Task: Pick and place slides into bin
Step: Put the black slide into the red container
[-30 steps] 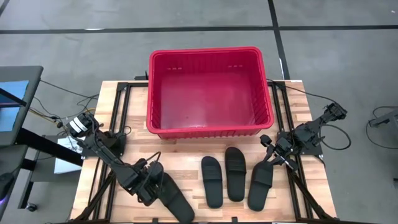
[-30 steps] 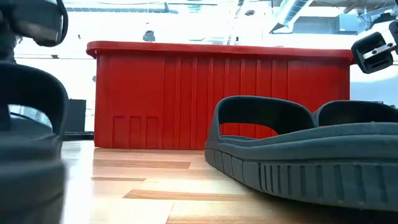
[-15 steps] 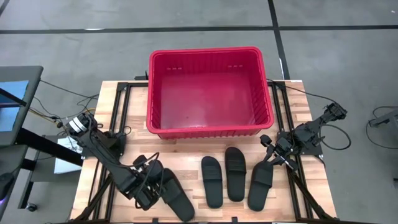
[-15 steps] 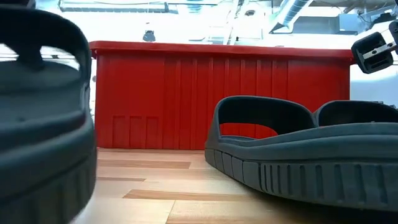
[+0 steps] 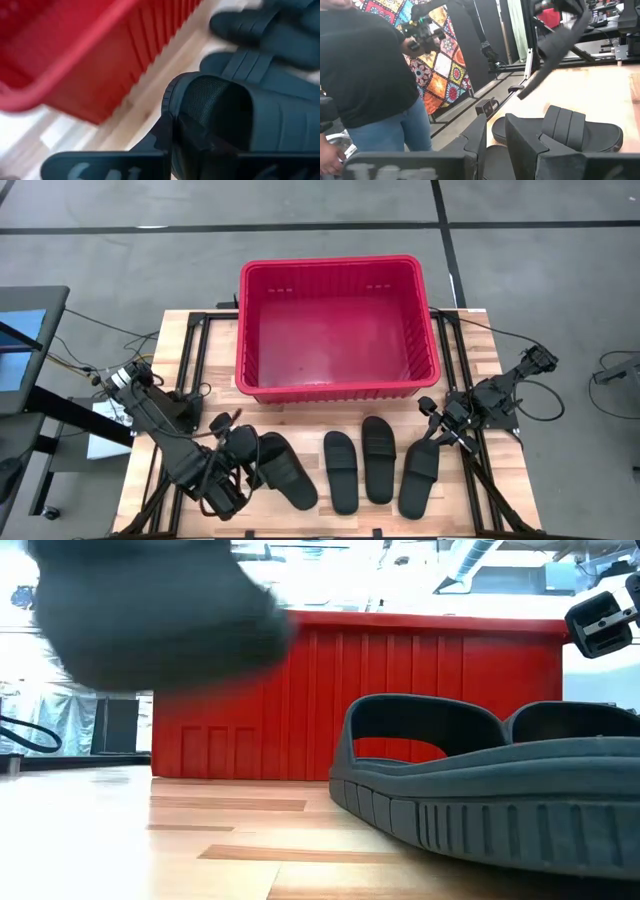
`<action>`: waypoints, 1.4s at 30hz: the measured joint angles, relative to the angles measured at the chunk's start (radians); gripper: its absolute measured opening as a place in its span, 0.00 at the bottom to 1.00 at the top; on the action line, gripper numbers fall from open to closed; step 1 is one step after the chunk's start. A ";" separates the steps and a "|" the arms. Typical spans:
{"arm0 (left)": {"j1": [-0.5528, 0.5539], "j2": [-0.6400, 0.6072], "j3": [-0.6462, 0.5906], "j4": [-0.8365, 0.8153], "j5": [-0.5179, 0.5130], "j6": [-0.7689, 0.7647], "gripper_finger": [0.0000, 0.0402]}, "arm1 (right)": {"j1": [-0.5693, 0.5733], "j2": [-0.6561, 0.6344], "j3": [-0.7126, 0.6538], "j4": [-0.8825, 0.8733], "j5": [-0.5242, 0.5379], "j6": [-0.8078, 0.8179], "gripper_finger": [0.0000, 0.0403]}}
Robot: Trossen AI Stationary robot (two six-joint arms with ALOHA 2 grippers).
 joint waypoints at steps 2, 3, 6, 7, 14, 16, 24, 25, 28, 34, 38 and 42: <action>0.000 0.000 0.052 -0.020 -0.045 0.028 0.00 | 0.000 0.000 0.000 0.000 0.000 0.000 0.16; 0.000 0.000 0.077 -0.032 -0.068 0.048 0.00 | 0.000 0.000 0.000 0.000 0.000 0.000 0.16; 0.000 0.000 0.156 -0.072 -0.126 0.102 0.00 | 0.000 0.000 0.000 0.000 0.000 0.000 0.16; 0.000 0.000 0.179 -0.084 -0.144 0.118 0.00 | 0.000 0.000 0.000 0.000 0.000 0.000 0.16; 0.000 -0.003 0.299 -0.139 -0.230 0.227 0.00 | 0.000 0.000 0.000 0.000 0.000 0.000 0.16; 0.000 -0.009 0.320 -0.139 -0.253 0.273 0.00 | 0.000 0.000 0.000 0.000 0.000 0.000 0.16; 0.036 -0.091 0.334 -0.139 -0.349 0.395 0.00 | 0.000 0.000 0.000 0.000 0.000 0.000 0.16; 0.041 -0.103 0.334 -0.139 -0.362 0.414 0.00 | 0.000 0.000 0.000 0.000 0.000 0.000 0.16; 0.060 -0.138 0.334 -0.139 -0.397 0.467 0.00 | 0.000 0.000 0.000 0.000 0.000 0.000 0.16; 0.105 -0.202 0.334 -0.139 -0.438 0.579 0.00 | 0.000 0.000 0.000 0.000 0.000 0.000 0.16; 0.144 -0.244 0.334 -0.139 -0.440 0.653 0.00 | 0.000 0.000 0.000 0.000 0.000 0.000 0.16; 0.185 -0.290 0.334 -0.139 -0.441 0.728 0.00 | 0.000 0.000 0.000 0.000 0.000 0.000 0.16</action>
